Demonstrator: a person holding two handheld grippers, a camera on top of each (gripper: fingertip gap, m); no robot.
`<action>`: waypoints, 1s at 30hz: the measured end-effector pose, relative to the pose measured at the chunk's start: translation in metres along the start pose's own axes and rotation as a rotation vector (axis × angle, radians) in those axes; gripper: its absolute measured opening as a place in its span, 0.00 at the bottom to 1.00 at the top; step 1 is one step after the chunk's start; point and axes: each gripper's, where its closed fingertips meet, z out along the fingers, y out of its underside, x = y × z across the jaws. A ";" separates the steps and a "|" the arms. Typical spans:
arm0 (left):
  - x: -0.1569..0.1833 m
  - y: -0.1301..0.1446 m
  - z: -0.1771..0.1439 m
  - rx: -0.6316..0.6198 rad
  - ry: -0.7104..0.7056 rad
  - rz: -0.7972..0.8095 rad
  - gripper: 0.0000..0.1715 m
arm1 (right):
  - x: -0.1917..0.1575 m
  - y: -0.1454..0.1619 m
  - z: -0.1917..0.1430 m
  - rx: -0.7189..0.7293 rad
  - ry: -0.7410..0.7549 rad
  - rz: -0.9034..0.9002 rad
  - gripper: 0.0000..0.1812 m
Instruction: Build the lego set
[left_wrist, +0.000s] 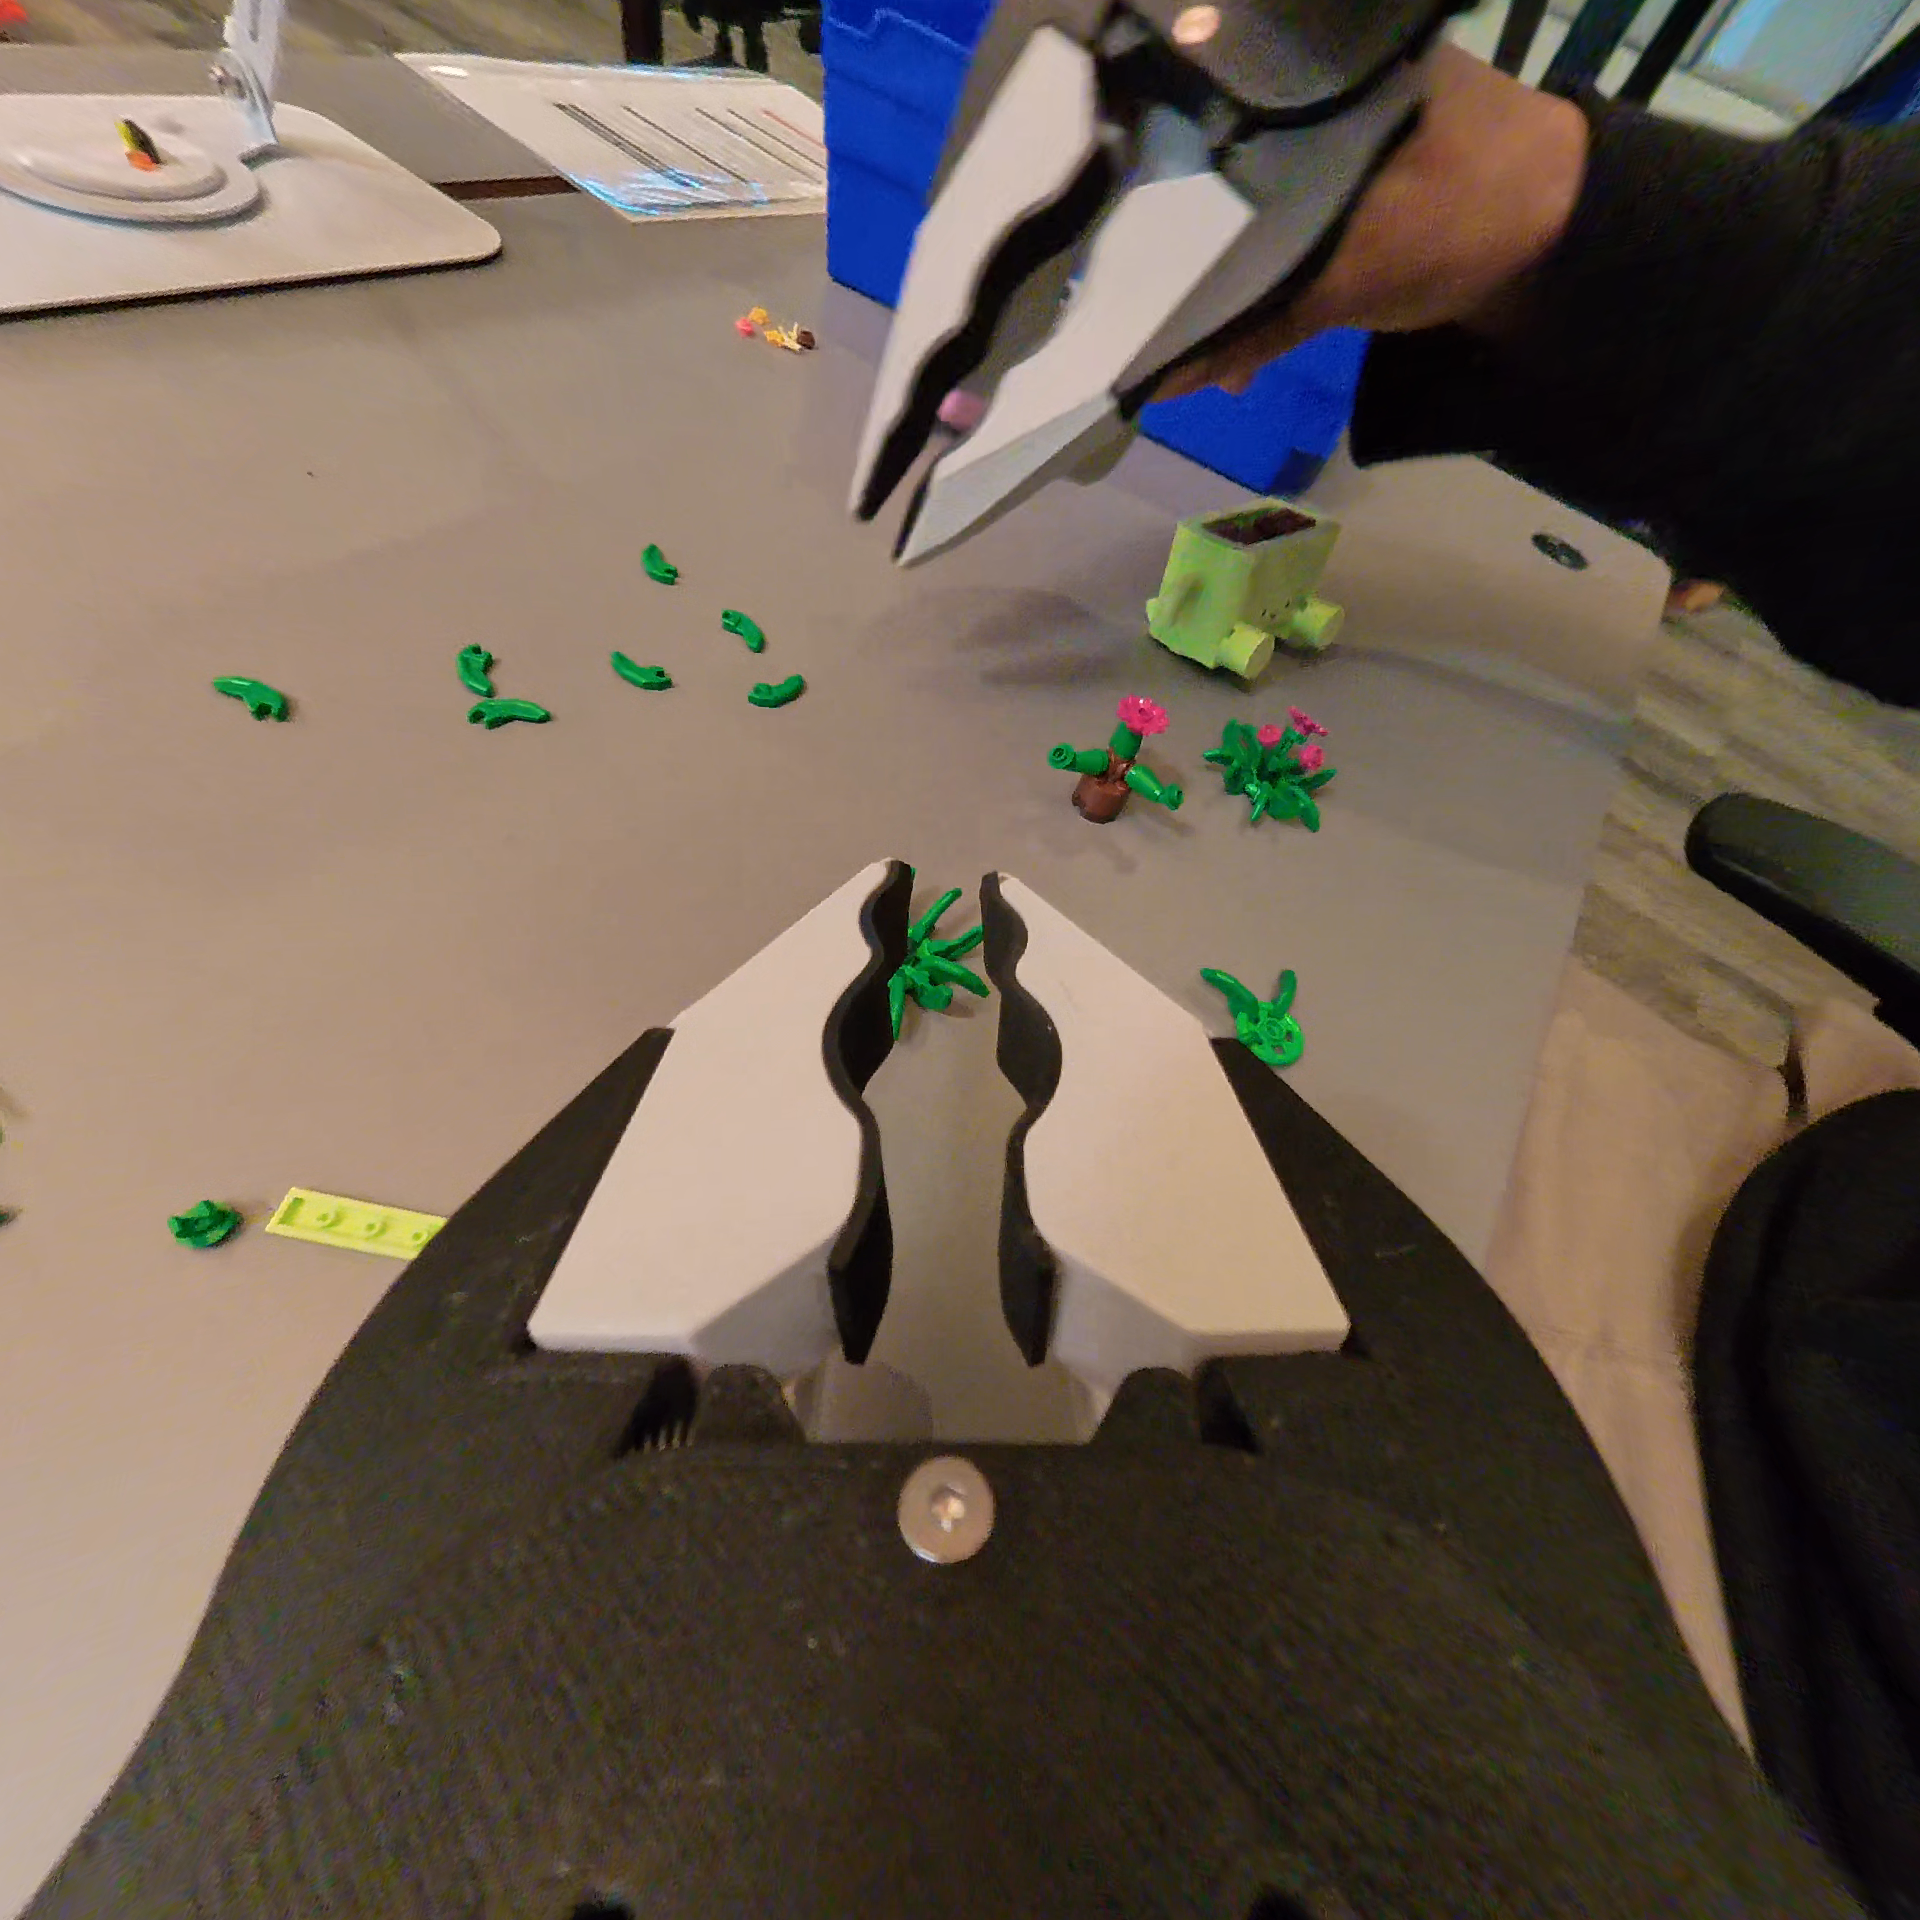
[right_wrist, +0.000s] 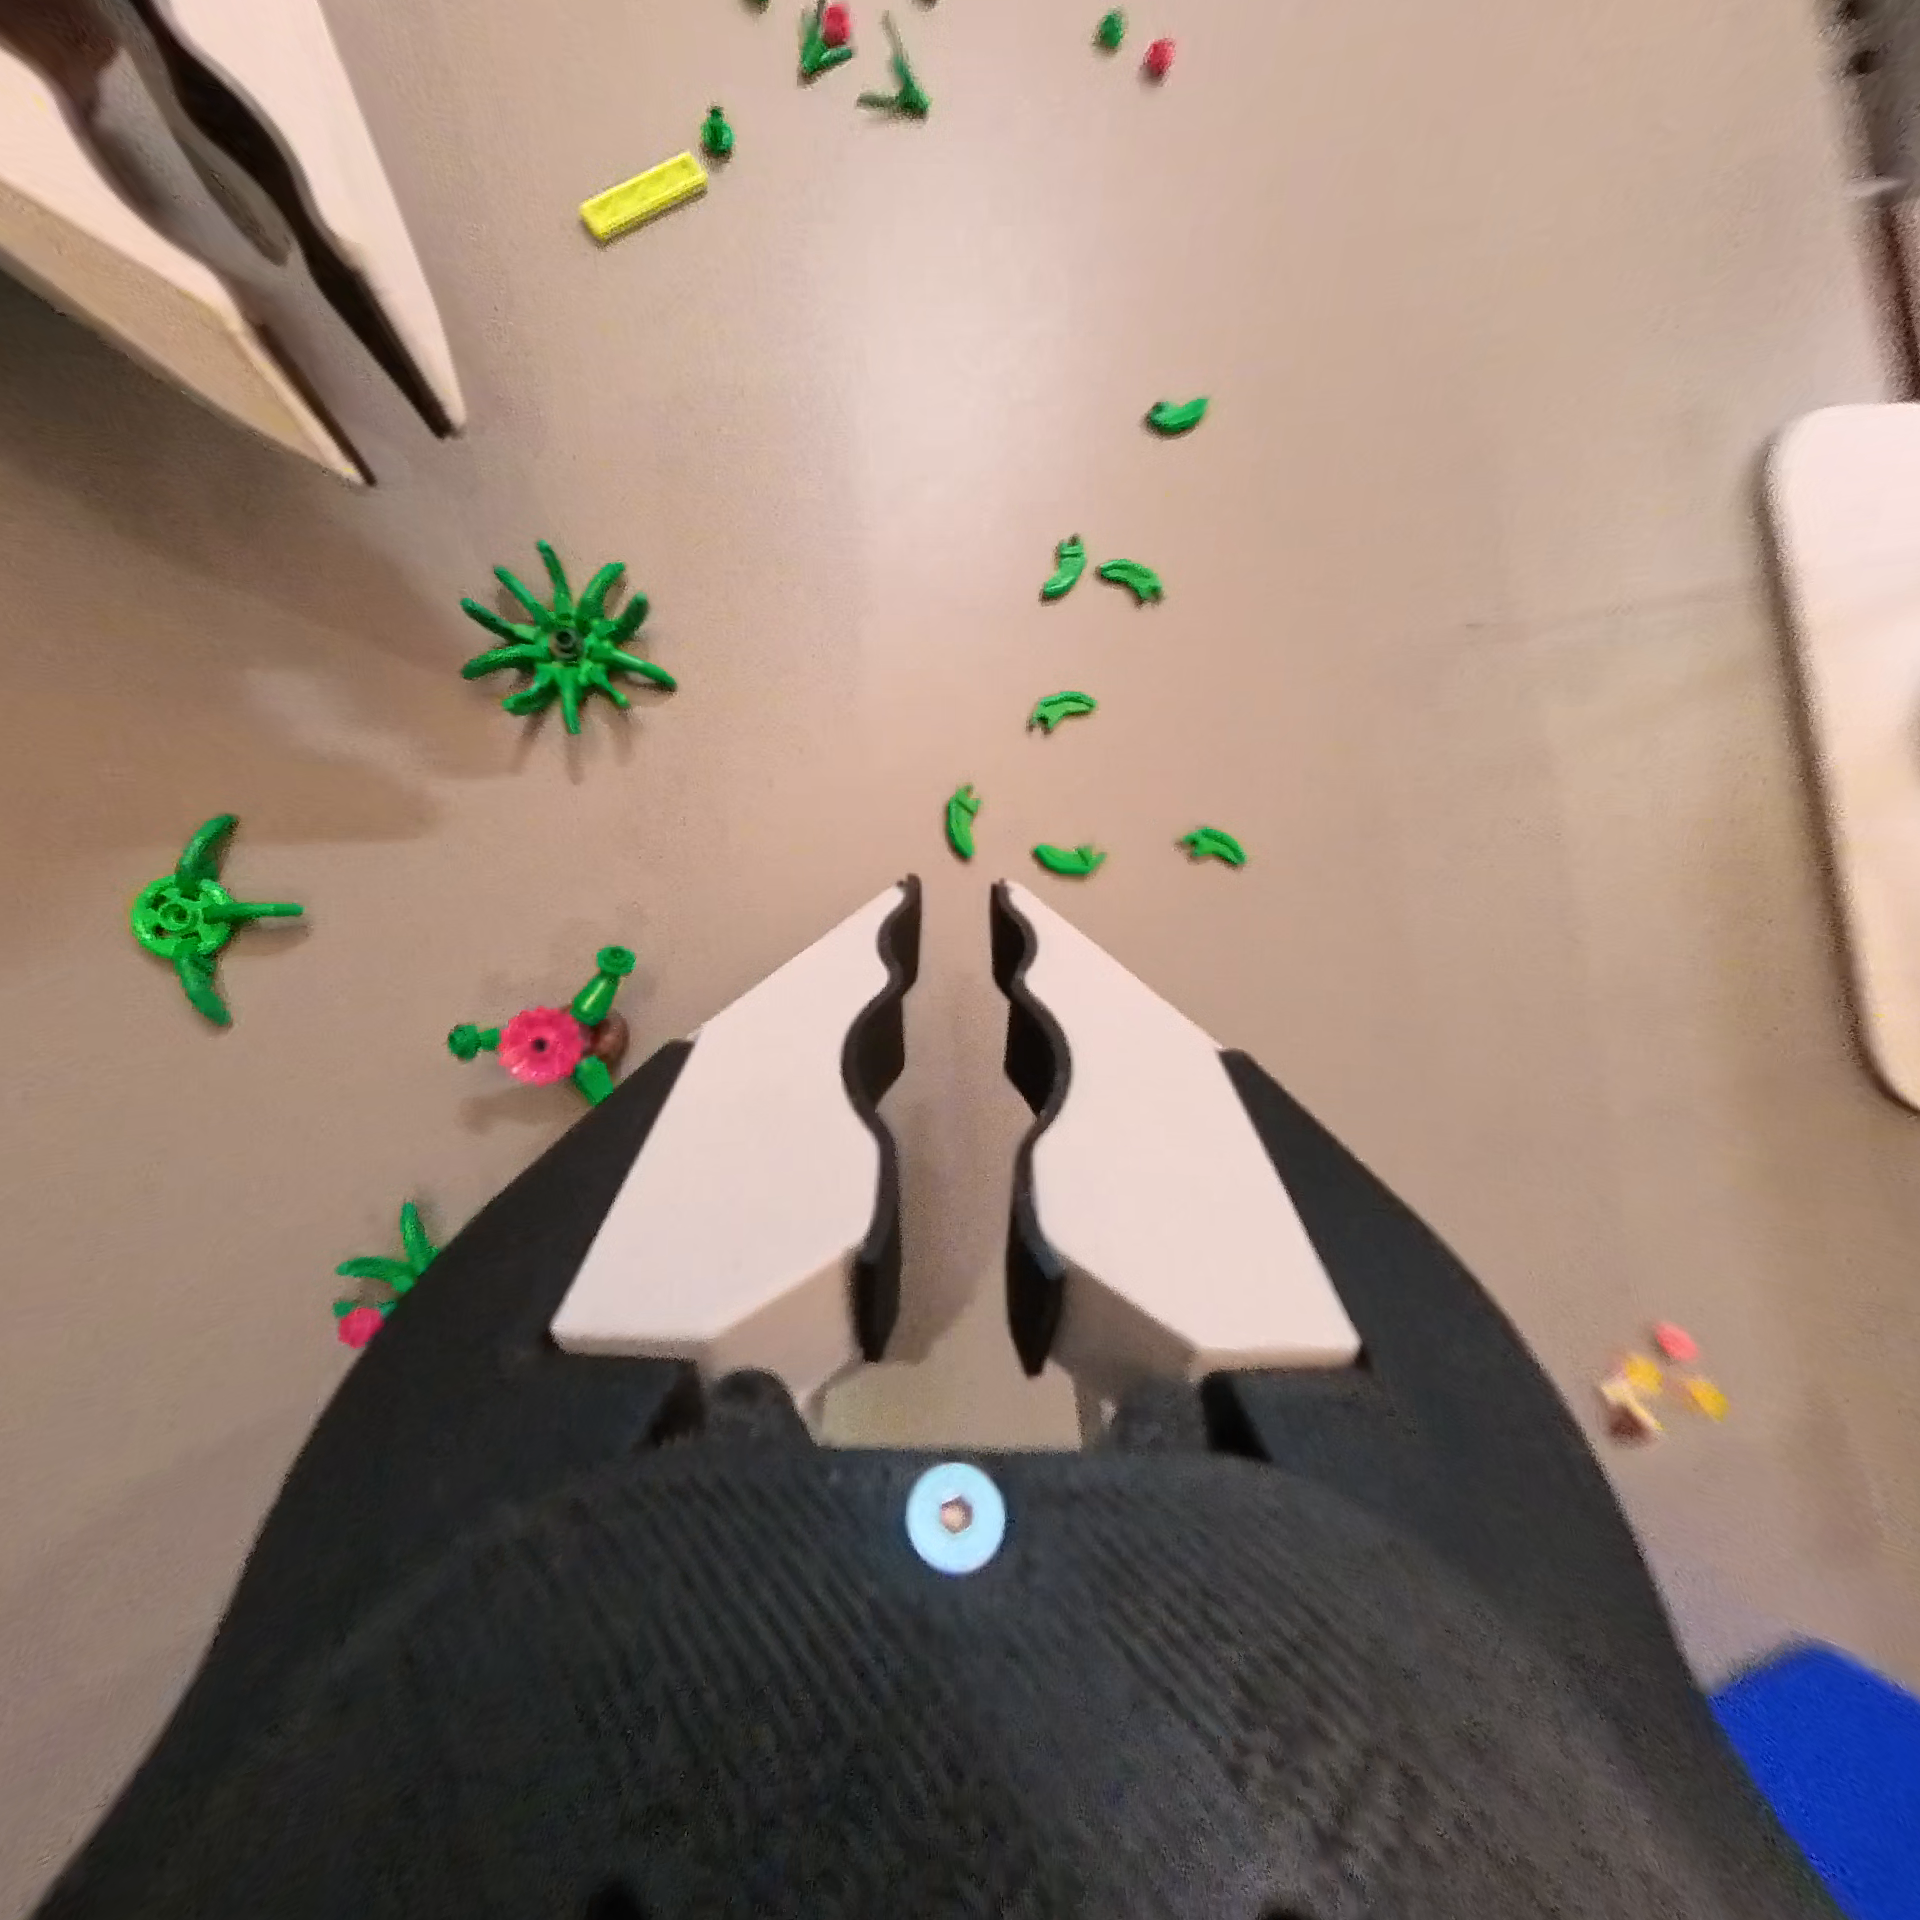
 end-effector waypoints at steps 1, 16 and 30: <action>0.001 0.001 0.001 -0.009 -0.001 0.014 0.07 | -0.001 0.000 0.010 -0.026 -0.048 -0.005 0.07; 0.012 0.010 0.006 -0.076 0.023 0.084 0.09 | -0.008 0.008 0.053 -0.158 -0.227 0.056 0.02; 0.115 -0.023 -0.019 0.147 0.593 0.044 0.13 | -0.161 -0.062 -0.086 0.497 -0.702 0.566 0.00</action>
